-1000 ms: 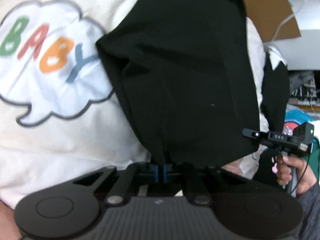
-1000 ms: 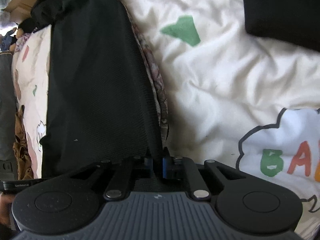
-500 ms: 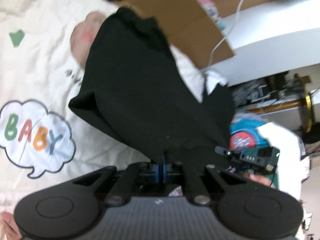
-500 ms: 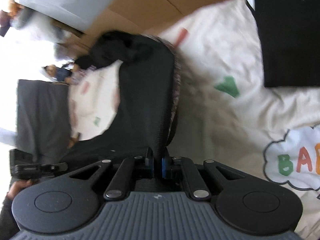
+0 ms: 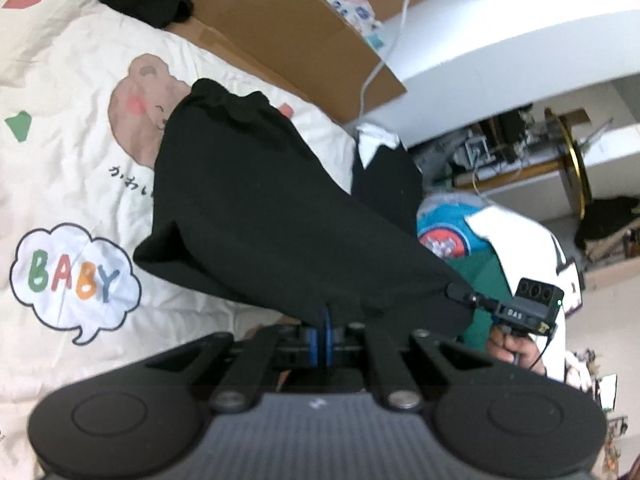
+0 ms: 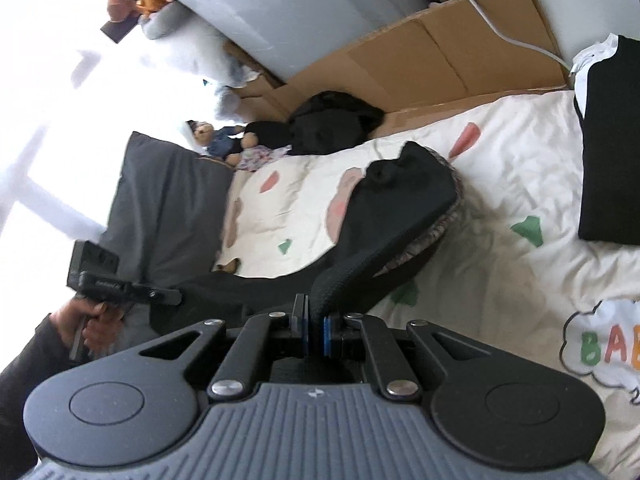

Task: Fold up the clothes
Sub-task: 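Lift the hem end with both tools and fold it toward the waistband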

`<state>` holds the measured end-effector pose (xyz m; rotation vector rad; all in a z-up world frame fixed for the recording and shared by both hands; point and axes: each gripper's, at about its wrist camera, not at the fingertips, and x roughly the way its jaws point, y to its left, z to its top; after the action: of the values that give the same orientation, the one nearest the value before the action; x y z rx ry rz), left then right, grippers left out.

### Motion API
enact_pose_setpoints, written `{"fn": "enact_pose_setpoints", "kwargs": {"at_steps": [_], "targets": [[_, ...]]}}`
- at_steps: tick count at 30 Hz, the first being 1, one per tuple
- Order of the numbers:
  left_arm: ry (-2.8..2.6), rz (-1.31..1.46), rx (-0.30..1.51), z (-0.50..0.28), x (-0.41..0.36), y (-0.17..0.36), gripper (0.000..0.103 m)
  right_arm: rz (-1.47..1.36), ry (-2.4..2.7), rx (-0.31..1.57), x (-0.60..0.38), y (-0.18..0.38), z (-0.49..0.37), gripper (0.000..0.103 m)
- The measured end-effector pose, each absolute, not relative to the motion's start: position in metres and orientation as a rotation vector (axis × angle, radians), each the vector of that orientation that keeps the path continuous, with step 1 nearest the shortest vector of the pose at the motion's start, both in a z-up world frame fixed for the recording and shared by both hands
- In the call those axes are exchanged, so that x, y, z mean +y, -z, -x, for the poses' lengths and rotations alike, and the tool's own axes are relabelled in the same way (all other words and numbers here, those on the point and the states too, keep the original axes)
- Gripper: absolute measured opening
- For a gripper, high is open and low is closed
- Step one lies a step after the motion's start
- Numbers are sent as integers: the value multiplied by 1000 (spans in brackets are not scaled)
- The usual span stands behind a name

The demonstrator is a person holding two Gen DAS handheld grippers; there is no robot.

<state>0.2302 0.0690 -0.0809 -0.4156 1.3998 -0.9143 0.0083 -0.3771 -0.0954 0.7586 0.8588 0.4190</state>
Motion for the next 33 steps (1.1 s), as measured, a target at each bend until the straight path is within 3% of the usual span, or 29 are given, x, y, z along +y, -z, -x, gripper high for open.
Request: {"fn": "enact_pose_setpoints", "kwargs": {"at_steps": [8,23,33], "targets": [[882,432,1391,-257,71,86,4,-804,-404,866,-388,113,-21,7],[628,630,1415,-295,74,203,4,-934,-205,929,-412,197,-82,6],[544,652,1405,-327,70,238,4,-933,-97,960,-399,246,-118,6]]}}
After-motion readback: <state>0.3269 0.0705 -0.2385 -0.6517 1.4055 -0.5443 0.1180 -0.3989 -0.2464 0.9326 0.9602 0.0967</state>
